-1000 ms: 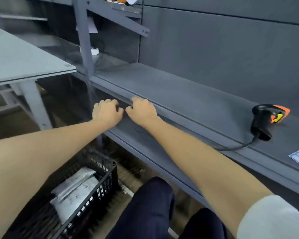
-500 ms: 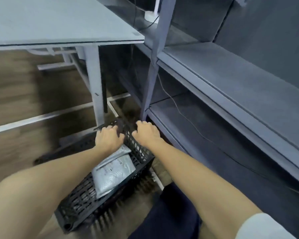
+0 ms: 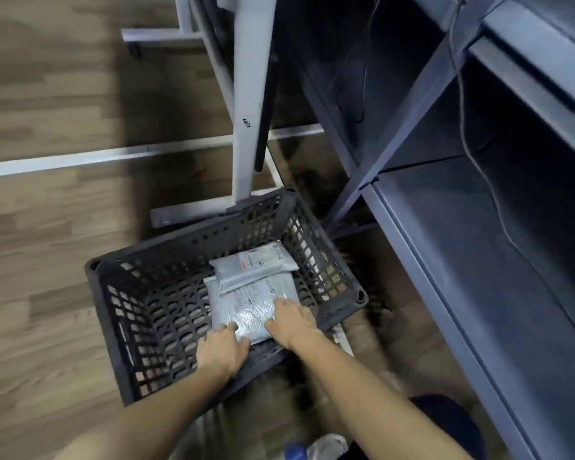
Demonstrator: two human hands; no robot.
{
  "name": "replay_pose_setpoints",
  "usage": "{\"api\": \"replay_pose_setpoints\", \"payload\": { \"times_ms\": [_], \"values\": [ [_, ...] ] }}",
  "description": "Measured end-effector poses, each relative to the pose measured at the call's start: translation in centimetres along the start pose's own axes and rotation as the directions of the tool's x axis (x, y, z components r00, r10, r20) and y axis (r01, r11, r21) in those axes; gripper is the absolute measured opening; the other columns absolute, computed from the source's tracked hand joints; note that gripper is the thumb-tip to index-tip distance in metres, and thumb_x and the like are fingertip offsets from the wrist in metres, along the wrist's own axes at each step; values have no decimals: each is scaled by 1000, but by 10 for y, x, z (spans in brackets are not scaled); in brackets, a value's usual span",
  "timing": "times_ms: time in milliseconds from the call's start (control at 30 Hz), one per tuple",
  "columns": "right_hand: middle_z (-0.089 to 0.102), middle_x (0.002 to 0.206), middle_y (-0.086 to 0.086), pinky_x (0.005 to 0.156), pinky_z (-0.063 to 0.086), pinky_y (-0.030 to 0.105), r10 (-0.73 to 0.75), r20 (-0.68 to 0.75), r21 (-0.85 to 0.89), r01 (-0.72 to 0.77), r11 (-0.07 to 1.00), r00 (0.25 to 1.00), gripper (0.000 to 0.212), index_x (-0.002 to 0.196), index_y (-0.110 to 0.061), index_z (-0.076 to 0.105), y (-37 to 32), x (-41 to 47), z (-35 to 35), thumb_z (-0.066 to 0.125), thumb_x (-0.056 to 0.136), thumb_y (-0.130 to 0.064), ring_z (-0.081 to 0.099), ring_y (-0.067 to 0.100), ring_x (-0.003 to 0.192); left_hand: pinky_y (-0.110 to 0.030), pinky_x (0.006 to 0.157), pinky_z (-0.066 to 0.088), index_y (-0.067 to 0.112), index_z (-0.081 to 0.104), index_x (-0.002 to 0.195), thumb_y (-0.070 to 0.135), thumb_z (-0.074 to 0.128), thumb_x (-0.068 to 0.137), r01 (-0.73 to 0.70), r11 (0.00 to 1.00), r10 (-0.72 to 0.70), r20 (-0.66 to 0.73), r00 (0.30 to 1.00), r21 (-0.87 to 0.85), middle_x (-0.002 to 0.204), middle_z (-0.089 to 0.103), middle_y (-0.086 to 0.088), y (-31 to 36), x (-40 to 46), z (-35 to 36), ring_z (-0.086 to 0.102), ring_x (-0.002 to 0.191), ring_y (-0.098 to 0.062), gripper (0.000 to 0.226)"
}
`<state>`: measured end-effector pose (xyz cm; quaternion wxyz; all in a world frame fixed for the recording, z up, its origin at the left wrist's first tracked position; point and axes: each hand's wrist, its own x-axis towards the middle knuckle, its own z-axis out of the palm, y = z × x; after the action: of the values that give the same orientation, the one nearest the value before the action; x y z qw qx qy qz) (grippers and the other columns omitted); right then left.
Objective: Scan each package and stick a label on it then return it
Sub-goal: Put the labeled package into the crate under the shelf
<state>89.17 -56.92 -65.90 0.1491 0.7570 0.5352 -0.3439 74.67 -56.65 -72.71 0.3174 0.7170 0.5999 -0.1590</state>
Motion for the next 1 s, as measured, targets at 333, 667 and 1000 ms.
{"api": "replay_pose_setpoints", "payload": {
  "times_ms": [333, 667, 1000],
  "values": [
    [47, 139, 14, 107, 30, 39, 14, 103, -15, -13, 1000, 995, 47, 138, -10, 40, 9, 46, 38, 40, 97, -32, 43, 31, 128, -36, 99, 37, 21, 50, 127, 42, 42, 94, 163, 981, -150, 121, 981, -106, 134, 52, -5, -17, 56, 49, 50, 122, -27, 41],
    [48, 135, 16, 103, 33, 37, 18, 87, 90, -25, 996, 996, 47, 137, -8, 41, 12, 52, 40, 38, 98, -33, 45, 31, 124, -41, 105, 38, -7, 24, 141, 21, 69, 85, 522, 621, -434, 297, 850, -585, 141, 42, -27, -26, 91, 81, 44, 128, -40, 78],
    [50, 130, 16, 101, 34, 40, 26, 42, 172, -33, 984, 999, 44, 135, -5, 43, 15, 51, 28, 38, 98, -29, 46, 31, 119, -42, 97, 46, -12, 50, 126, 32, 82, 74, 586, 428, -485, 372, 791, -688, 123, 59, -27, -17, 93, 89, 58, 112, -40, 75]
  ]
}}
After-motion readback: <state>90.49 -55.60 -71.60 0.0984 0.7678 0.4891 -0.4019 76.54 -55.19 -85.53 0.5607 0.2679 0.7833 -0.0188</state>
